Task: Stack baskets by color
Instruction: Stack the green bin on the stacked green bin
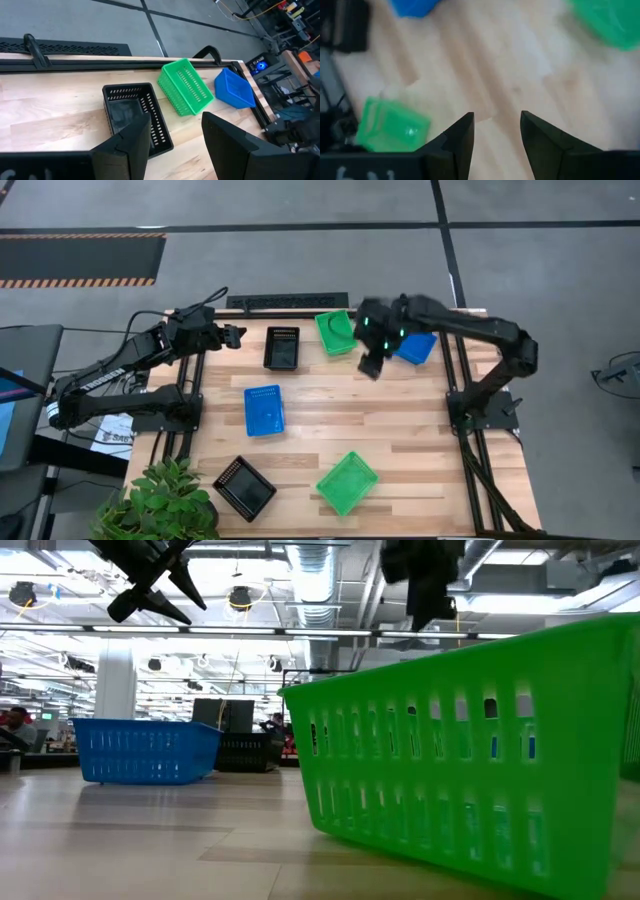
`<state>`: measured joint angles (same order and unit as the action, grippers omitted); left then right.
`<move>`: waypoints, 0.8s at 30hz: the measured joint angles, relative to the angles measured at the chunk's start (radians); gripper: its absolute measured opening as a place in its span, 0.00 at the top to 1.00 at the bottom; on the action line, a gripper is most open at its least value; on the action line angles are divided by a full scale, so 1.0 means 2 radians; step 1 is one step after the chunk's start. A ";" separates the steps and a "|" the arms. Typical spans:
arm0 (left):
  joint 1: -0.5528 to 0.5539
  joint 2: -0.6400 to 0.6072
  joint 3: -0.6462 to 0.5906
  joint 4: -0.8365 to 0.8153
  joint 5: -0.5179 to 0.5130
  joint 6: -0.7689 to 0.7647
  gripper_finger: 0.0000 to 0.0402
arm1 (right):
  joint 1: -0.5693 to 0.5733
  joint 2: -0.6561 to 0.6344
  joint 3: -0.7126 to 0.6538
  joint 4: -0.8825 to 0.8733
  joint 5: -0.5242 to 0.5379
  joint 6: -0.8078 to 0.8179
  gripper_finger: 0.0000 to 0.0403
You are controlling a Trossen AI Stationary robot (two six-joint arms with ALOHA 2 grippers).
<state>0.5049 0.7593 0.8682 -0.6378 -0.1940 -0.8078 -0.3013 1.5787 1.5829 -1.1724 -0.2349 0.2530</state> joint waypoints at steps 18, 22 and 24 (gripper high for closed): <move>0.000 0.000 0.000 -0.003 0.056 0.035 0.59 | 0.211 0.118 -0.001 0.093 -0.011 -0.049 0.44; 0.000 0.000 0.000 -0.002 0.056 0.045 0.59 | 0.248 0.149 -0.001 0.112 -0.013 -0.100 0.38; 0.000 0.000 0.000 -0.002 0.056 0.051 0.59 | 0.262 0.164 0.000 0.120 -0.013 -0.116 0.37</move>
<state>0.5049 0.7590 0.8684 -0.6418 -0.0826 -0.7060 0.2228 1.9074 1.5824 -0.9316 -0.2604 0.0202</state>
